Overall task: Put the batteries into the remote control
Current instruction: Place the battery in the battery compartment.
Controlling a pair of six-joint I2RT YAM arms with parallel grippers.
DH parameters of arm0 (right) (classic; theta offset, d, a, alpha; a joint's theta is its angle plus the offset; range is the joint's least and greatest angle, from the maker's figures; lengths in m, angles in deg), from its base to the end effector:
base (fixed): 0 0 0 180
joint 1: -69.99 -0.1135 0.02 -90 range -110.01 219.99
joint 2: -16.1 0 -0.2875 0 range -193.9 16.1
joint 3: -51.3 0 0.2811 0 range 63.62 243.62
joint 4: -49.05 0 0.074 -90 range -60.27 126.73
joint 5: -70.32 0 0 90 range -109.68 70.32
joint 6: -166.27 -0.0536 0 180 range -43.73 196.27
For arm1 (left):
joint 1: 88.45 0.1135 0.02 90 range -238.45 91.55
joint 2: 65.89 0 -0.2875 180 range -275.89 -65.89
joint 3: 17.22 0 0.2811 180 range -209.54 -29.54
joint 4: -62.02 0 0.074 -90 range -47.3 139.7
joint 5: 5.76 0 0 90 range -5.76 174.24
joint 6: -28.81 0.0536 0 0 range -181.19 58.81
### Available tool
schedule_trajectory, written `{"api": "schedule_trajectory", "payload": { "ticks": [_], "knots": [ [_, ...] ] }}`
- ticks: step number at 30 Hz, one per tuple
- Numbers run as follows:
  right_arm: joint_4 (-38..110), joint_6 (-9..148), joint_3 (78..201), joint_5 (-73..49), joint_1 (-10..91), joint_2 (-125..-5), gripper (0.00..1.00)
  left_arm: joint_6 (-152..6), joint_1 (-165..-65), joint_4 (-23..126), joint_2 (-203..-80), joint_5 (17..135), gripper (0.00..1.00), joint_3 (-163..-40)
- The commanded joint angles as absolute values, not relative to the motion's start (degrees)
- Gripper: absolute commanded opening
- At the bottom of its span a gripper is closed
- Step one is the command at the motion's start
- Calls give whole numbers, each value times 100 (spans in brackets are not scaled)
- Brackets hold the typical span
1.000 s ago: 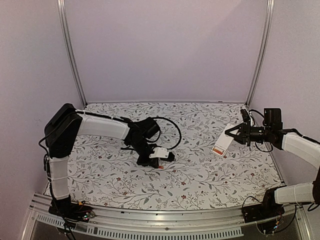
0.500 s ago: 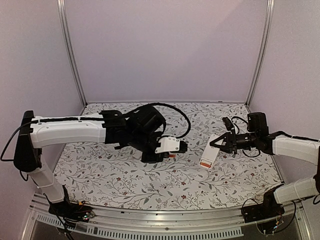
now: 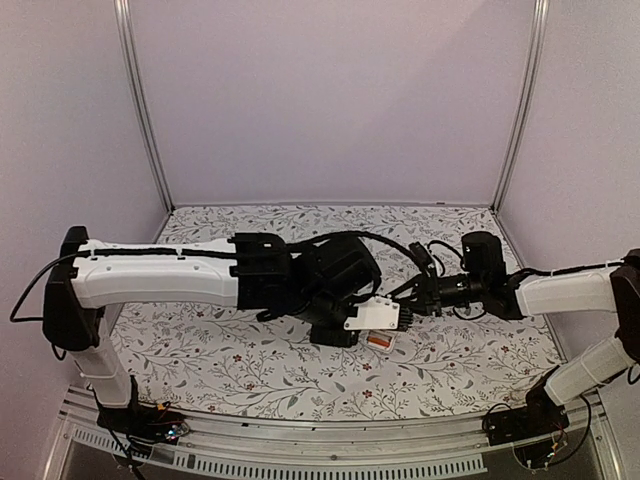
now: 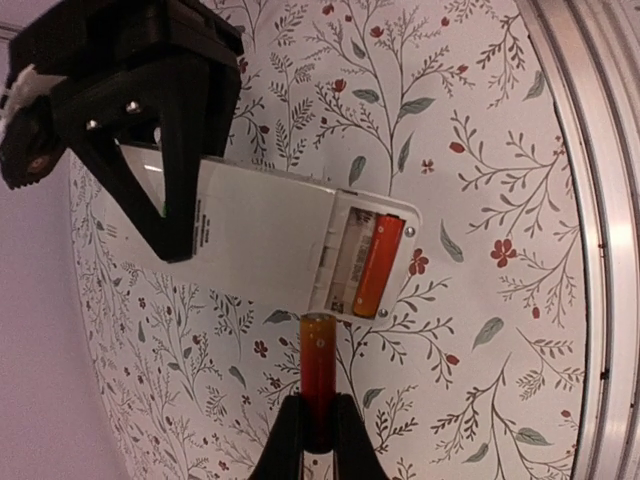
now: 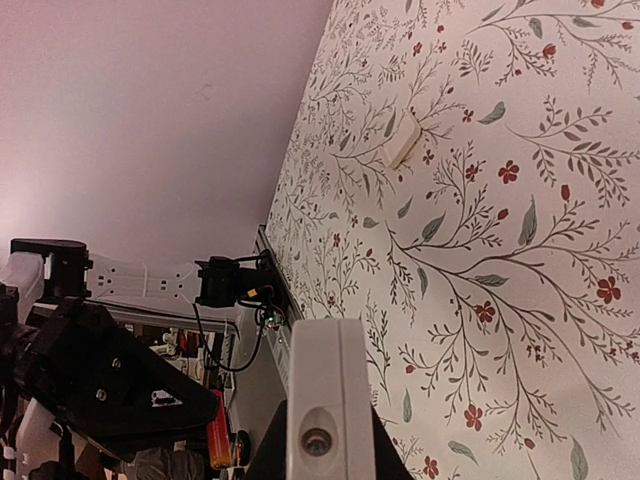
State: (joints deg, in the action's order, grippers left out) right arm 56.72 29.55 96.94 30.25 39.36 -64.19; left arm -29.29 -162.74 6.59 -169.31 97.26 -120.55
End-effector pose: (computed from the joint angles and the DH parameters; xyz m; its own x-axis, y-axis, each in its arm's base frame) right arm 0.2368 0.1879 0.1878 -0.9336 -0.0082 -0.3582 -0.3429 0.3098 0.8868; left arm 0.1306 -0.4196 0.2887 0.2879 0.8780 -0.3825 0.8849 -0.0911 0.4568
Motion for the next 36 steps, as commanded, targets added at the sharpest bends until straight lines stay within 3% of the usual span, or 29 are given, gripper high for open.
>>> {"api": "schedule_trajectory", "payload": {
  "ticks": [1, 36],
  "knots": [
    [6763, 2409, 9631, 2958, 3758, -6695, 0, -2853, -16436, 255, -17145, 9983, 0, -12222],
    [7547, 1842, 9728, 2976, 3299, -7143, 0, -2579, -16553, 36, -17604, 10069, 8, -12413]
  ]
}}
